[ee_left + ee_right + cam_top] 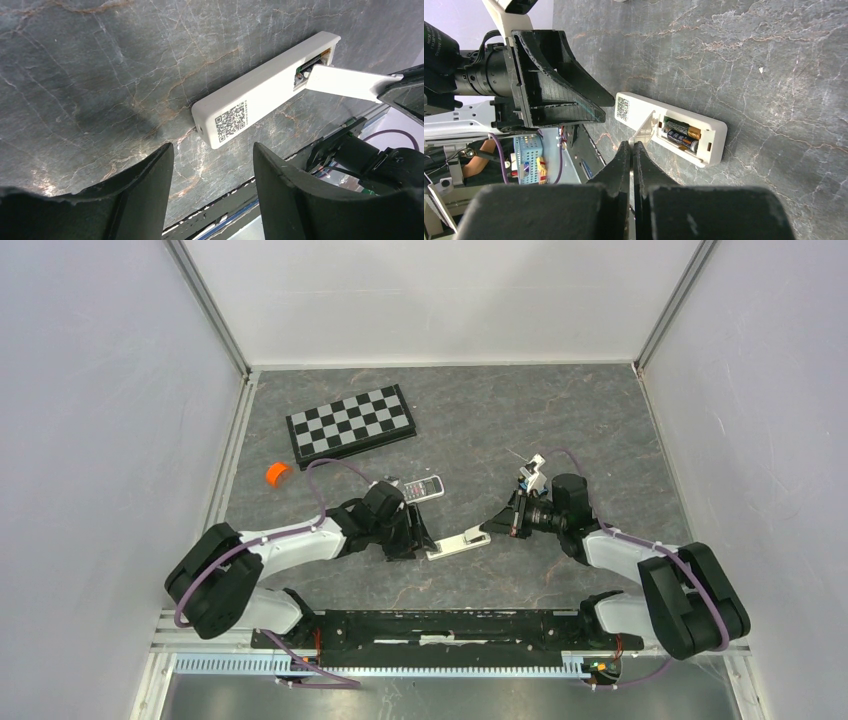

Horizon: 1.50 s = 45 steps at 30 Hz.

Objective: Load the batteries into the remote control

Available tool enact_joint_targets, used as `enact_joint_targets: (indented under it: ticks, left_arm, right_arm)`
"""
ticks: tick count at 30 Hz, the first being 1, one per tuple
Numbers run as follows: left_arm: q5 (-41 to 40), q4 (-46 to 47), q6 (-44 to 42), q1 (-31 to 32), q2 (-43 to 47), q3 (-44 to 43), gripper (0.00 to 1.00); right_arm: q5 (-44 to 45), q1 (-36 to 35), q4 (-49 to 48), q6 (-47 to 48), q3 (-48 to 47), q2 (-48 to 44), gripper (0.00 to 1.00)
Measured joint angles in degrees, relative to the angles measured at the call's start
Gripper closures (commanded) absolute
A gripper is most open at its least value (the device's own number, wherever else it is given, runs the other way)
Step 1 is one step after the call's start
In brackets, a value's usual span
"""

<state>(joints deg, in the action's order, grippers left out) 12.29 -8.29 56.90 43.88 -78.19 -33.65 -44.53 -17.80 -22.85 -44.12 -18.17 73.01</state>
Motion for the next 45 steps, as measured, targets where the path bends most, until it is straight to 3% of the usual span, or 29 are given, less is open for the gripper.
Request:
enact_joint_targets:
  ticks: [25, 45]
  left_arm:
    - [1.8, 4.0, 2.1, -0.4, -4.7, 0.1, 0.48]
    - [2.8, 5.9, 3.6, -0.4, -5.6, 0.7, 0.5]
  right_arm:
    - [-0.5, 0.0, -1.5, 0.7, 0.5, 2.8, 1.0]
    - [-0.9, 0.1, -2.4, 0.9, 0.7, 2.8, 1.0]
